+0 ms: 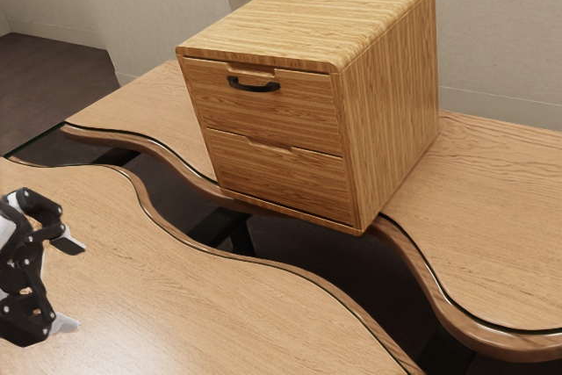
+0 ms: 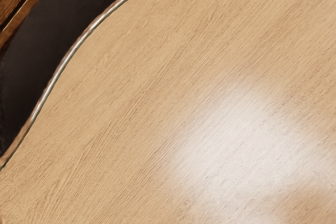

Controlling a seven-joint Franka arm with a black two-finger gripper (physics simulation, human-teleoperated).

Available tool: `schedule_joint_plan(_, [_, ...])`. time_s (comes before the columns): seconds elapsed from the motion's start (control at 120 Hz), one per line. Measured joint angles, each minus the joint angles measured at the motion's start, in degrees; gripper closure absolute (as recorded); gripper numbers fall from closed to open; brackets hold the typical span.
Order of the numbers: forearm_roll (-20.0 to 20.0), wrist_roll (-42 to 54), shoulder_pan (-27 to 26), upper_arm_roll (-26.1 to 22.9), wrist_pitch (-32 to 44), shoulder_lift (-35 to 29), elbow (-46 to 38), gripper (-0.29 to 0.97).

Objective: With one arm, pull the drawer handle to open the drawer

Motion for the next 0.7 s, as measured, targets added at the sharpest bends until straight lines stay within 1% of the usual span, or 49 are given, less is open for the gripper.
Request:
schedule_joint_plan(0.083, [-0.2,7.8,-2.0,2.9,6.0,0.2,-0.2,0.0])
schedule_joint_plan(0.133, [0.4,12.1,-3.8,3.8,9.0,1.6,0.4,0.0])
schedule_joint_plan(0.183, [1.3,16.0,-6.0,4.6,11.9,5.2,2.8,0.0])
schedule_joint_plan(0.292, [4.5,23.3,-8.3,8.2,18.6,14.6,7.8,0.0])
schedule_joint_plan(0.375, [6.8,28.1,-9.0,10.4,22.6,22.6,14.0,0.0])
schedule_joint_plan(0.475, [8.8,33.1,-9.2,11.7,25.7,30.1,20.2,0.0])
schedule_joint_plan(0.558, [9.7,36.6,-9.2,12.3,27.6,34.7,22.0,0.0])
schedule_joint_plan(0.7, [10.1,41.2,-9.2,12.4,29.8,39.8,25.1,0.0])
